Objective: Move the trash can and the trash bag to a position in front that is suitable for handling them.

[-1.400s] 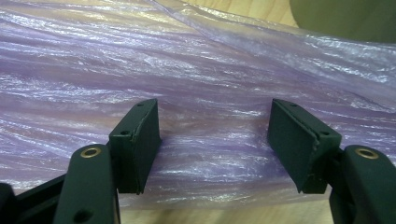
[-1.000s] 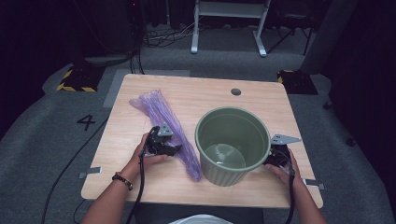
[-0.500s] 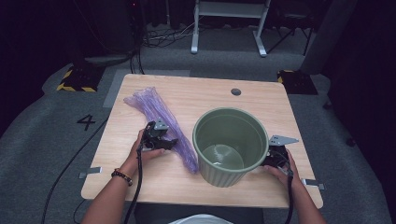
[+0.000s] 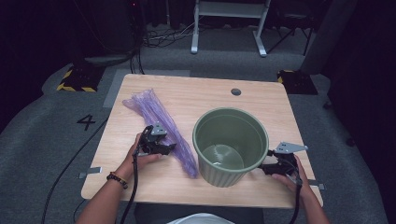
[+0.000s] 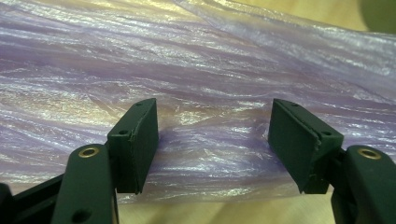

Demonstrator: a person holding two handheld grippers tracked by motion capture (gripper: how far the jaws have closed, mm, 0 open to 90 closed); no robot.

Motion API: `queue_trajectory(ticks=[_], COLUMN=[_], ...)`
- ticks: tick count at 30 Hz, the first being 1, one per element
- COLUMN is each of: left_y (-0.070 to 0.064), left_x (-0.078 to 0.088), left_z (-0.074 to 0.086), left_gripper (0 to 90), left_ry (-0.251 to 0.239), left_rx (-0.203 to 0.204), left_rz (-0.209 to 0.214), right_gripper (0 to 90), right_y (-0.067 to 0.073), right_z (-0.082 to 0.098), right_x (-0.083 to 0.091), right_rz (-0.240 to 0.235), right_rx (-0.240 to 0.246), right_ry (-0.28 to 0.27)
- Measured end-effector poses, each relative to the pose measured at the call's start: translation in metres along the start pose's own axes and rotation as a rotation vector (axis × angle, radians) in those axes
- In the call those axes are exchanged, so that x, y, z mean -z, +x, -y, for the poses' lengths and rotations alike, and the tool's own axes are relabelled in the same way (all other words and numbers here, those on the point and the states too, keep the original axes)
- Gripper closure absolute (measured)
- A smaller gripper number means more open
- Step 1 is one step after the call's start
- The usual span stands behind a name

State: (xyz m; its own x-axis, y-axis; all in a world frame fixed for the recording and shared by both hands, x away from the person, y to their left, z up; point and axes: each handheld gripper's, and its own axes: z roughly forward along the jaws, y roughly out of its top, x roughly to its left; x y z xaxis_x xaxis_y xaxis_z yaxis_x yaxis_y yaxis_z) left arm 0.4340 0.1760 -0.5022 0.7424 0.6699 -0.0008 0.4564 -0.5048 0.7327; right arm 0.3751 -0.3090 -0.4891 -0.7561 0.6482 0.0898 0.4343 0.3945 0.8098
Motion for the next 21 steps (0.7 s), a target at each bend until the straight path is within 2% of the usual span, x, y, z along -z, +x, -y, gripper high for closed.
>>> queue_trajectory(ticks=[5,9,14,16,18,21], left_y=[-0.011,-0.025,-0.051,-0.058,-0.063,-0.069], left_x=[0.009,0.014,0.013,0.01,0.006,-0.002], left_z=[0.008,0.013,0.012,0.009,0.005,-0.001], left_gripper=[33.6,33.5,32.8,32.2,31.8,31.2], left_ry=[-0.001,-0.002,0.0,0.004,0.003,0.005], left_rx=[-0.022,-0.04,-0.094,-0.101,-0.104,-0.101], left_rz=[0.021,0.044,0.099,0.108,0.11,0.11], right_gripper=[20.3,16.6,15.9,16.1,13.1,15.2], right_y=[0.023,0.043,0.057,0.061,0.064,0.07], right_z=[0.011,0.015,0.01,0.008,0.005,0.002], right_x=[0.015,0.012,0.0,-0.004,-0.008,-0.013], right_rz=[-0.084,-0.128,-0.12,-0.115,-0.112,-0.079], right_rx=[0.059,0.06,0.059,0.043,0.049,0.052], right_ry=[0.001,-0.01,-0.017,-0.033,-0.043,-0.046])
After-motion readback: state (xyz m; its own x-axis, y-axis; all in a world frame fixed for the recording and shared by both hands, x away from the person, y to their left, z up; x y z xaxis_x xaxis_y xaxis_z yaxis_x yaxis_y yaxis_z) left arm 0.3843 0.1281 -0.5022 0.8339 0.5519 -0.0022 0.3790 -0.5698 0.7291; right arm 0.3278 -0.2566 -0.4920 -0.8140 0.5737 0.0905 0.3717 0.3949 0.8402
